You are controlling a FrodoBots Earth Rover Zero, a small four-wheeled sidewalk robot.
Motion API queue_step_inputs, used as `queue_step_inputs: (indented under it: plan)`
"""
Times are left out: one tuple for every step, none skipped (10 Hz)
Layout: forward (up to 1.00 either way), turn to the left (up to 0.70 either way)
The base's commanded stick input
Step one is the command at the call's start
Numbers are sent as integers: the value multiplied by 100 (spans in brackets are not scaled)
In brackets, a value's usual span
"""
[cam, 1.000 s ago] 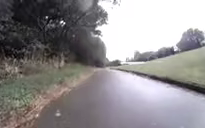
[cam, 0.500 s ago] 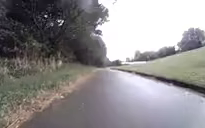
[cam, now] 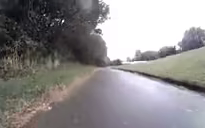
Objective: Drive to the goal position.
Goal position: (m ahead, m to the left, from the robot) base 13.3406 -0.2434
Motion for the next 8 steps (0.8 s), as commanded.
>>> queue_step_inputs:
  plan:
    - [100, 0]
    - [100, 0]
    - [100, 0]
    - [100, 0]
    - [100, 0]
    - [100, 0]
    - [100, 0]
    - [100, 0]
